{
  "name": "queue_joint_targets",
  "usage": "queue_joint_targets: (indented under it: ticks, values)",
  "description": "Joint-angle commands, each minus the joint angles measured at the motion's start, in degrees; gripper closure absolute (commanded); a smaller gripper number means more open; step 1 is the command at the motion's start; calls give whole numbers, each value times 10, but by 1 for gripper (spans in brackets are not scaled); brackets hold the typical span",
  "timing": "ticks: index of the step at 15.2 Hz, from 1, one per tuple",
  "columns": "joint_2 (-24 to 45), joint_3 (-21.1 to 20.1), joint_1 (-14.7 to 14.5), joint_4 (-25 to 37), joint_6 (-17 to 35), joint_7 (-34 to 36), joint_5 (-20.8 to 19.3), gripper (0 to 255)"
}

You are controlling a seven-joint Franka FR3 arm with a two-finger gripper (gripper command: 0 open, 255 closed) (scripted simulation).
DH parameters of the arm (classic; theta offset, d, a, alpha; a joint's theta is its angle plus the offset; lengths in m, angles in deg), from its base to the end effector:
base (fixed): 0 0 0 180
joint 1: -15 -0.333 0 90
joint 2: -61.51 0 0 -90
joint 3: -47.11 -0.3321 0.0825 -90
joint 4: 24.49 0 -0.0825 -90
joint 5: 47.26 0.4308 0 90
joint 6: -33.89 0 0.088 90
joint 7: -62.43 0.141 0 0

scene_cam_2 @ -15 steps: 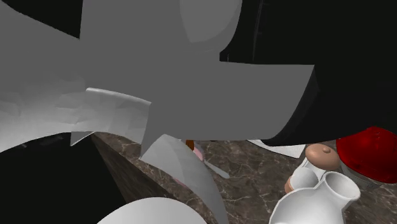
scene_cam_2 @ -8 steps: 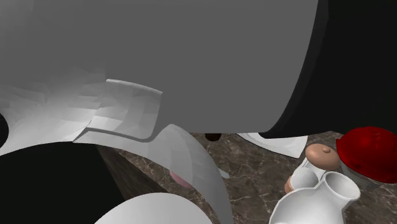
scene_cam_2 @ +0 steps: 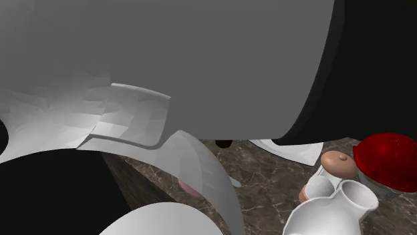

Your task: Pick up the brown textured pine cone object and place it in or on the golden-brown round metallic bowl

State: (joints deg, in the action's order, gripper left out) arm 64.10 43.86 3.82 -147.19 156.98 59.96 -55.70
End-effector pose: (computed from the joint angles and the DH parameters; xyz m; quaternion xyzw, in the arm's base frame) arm 0.5640 0.1345 0.3359 0.9803 0.1874 -0.0127 0.0613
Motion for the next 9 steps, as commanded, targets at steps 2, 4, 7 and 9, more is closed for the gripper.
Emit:
queue_joint_targets:
  ticks: [2,4,7,9]
  values:
    - [0,0,0,0,0,0,0,255]
    - [0,0,0,0,0,0,0,255]
    - [0,0,0,0,0,0,0,255]
    - [-7,0,0,7,-15,-3,2,255]
